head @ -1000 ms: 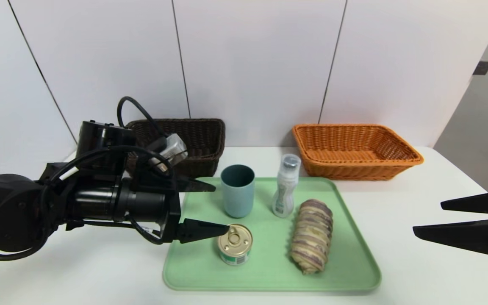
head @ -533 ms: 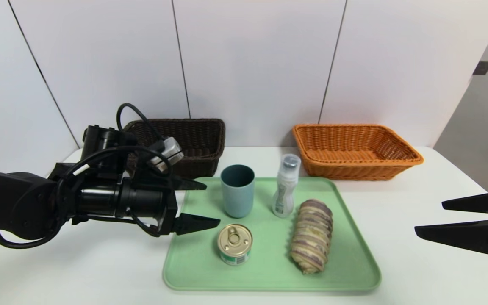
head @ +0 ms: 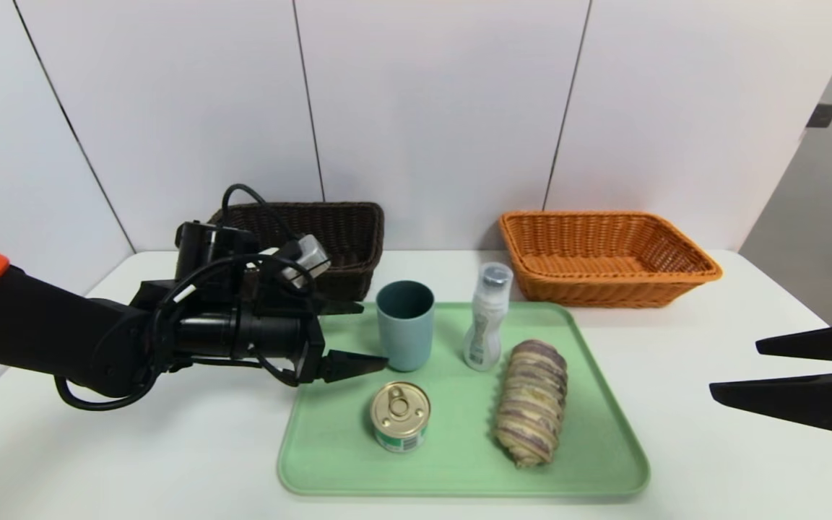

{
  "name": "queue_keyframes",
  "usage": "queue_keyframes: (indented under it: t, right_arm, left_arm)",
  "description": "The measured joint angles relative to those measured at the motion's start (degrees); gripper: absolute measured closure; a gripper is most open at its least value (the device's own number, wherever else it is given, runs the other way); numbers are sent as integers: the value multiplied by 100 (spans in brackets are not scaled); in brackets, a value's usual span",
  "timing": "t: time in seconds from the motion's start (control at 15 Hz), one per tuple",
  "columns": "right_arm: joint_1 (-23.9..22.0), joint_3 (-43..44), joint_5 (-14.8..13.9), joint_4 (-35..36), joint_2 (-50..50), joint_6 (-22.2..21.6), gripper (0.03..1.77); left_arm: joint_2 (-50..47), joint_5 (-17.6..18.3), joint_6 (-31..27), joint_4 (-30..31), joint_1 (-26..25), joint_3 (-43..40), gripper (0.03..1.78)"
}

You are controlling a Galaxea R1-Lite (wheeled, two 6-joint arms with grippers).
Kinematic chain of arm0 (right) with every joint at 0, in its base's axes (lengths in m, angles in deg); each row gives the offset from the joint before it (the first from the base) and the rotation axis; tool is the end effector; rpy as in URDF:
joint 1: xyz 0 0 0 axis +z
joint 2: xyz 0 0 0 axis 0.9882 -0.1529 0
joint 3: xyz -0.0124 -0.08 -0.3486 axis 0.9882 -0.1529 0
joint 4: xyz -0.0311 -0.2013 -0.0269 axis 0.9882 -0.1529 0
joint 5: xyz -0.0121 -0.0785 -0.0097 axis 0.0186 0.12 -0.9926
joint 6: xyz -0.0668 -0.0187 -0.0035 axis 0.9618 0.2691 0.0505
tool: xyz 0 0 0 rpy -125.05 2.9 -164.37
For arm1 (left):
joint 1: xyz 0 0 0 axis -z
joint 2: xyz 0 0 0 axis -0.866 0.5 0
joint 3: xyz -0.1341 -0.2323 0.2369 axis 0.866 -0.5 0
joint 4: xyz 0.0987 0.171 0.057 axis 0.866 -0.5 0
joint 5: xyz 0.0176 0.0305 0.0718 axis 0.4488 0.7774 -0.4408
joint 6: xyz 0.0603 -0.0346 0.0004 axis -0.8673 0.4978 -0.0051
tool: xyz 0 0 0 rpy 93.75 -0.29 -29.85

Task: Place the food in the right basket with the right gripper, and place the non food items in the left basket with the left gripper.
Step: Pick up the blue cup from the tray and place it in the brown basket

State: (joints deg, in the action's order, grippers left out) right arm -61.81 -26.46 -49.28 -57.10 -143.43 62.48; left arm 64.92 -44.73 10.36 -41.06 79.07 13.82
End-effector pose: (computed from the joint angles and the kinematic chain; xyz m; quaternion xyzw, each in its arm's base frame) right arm 0.1497 0.0731 0.2961 -0.0189 0.3390 0.2902 0.8947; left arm 0.3459 -0.1715 0.1643 0.0856 0.1477 -0.5469 0.8196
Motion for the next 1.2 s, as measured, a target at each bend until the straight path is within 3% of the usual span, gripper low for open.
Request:
queue_keyframes:
  t: [0.47, 0.87, 1.2]
  right_arm:
    - [4, -5, 20, 0, 11, 13, 9]
    - [4, -10, 15, 2, 11, 11, 9]
    - [4, -10, 1, -1, 2, 9, 9]
  left_arm:
    - [391, -20, 20, 33, -5, 274, 12]
    - [627, -27, 502, 673, 52, 338, 12]
    - [778, -33, 557, 723, 196, 462, 12]
